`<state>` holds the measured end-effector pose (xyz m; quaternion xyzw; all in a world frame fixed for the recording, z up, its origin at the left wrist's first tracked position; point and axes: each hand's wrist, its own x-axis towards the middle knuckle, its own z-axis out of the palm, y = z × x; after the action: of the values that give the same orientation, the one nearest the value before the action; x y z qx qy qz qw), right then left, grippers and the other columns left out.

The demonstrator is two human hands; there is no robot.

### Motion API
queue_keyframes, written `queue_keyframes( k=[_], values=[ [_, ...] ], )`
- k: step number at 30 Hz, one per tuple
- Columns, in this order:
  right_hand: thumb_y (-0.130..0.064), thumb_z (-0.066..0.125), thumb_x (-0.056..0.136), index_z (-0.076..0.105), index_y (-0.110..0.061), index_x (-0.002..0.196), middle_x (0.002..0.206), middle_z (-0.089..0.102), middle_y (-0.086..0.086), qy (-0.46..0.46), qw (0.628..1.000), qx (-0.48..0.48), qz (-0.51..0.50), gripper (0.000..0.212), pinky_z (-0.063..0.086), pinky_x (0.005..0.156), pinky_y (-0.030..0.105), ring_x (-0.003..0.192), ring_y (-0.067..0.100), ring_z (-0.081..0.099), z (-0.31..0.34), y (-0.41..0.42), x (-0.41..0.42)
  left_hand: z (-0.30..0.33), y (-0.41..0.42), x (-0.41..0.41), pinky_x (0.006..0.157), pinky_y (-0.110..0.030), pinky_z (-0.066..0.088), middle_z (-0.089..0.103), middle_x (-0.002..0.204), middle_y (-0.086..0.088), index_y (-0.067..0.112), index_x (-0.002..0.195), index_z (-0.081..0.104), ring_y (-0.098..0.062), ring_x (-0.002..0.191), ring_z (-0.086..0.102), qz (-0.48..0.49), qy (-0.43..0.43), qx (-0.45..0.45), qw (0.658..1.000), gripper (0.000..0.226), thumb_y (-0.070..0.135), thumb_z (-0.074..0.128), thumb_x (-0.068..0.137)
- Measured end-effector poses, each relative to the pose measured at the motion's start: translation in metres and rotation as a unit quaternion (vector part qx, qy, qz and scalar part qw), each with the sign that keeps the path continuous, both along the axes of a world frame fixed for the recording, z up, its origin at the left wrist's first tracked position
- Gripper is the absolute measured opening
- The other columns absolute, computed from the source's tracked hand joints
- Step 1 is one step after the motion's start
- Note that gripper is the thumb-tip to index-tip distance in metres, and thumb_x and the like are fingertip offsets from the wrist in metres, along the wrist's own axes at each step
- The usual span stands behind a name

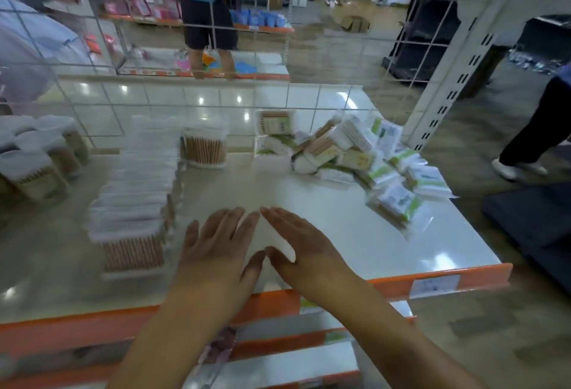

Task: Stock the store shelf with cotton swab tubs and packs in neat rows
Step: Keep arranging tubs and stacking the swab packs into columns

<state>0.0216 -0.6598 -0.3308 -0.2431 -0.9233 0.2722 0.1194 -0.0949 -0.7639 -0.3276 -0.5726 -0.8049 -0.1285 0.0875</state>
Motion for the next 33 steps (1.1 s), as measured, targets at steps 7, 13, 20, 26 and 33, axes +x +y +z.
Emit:
queue_keyframes(
  k=[7,13,20,26,33],
  values=[
    [-0.025,0.053,0.093,0.031,-0.034,0.141,0.149,0.031,-0.008,0.014,0.999,-0.034,-0.024,0.054,0.017,0.113,0.017,0.138,0.004,0.024,-0.012,0.032,0.056,-0.011,0.034,0.048,0.072,-0.052,0.054,0.067,0.105,-0.008,0.012,0.11,0.063,-0.029,0.095,0.066,-0.013,-0.037,-0.015,0.999,0.052,0.042,0.039,0.075],
    [-0.013,0.06,0.088,0.054,-0.023,0.129,0.131,0.053,-0.003,0.106,0.991,-0.02,-0.075,0.043,0.024,0.099,0.004,0.122,0.003,0.044,-0.018,0.065,0.097,-0.009,0.066,0.077,0.069,-0.047,0.054,0.068,0.102,-0.006,0.013,0.106,0.064,-0.026,0.092,0.067,-0.036,-0.061,-0.041,0.997,0.051,0.04,0.039,0.072],
    [0.0,0.063,0.082,0.071,-0.002,0.089,0.092,0.067,0.013,0.175,0.944,0.043,-0.277,0.01,0.036,0.065,0.015,0.083,0.029,0.061,-0.031,0.157,0.121,-0.012,0.113,0.095,0.106,-0.034,0.023,0.036,0.14,0.007,0.022,0.142,0.03,-0.015,0.131,0.028,-0.072,-0.112,-0.052,0.99,0.052,0.043,0.038,0.095],
    [-0.002,0.066,0.077,0.07,-0.004,0.1,0.11,0.063,0.017,0.124,0.921,0.132,-0.344,0.023,0.038,0.083,0.041,0.104,0.043,0.049,-0.05,0.179,0.119,-0.032,0.136,0.082,0.093,-0.038,0.04,0.054,0.125,-0.004,0.012,0.13,0.049,-0.026,0.116,0.05,-0.036,-0.133,-0.034,0.99,0.045,0.032,0.046,0.091],
    [-0.022,0.052,0.089,0.052,-0.011,0.128,0.131,0.05,0.011,0.009,0.932,0.094,-0.349,0.04,0.033,0.094,0.047,0.127,0.032,0.036,-0.05,0.18,0.117,-0.048,0.136,0.078,0.066,-0.04,0.052,0.067,0.09,-0.005,0.009,0.089,0.07,-0.028,0.083,0.064,-0.032,-0.125,0.015,0.991,0.027,0.023,0.054,0.073]
  ],
)
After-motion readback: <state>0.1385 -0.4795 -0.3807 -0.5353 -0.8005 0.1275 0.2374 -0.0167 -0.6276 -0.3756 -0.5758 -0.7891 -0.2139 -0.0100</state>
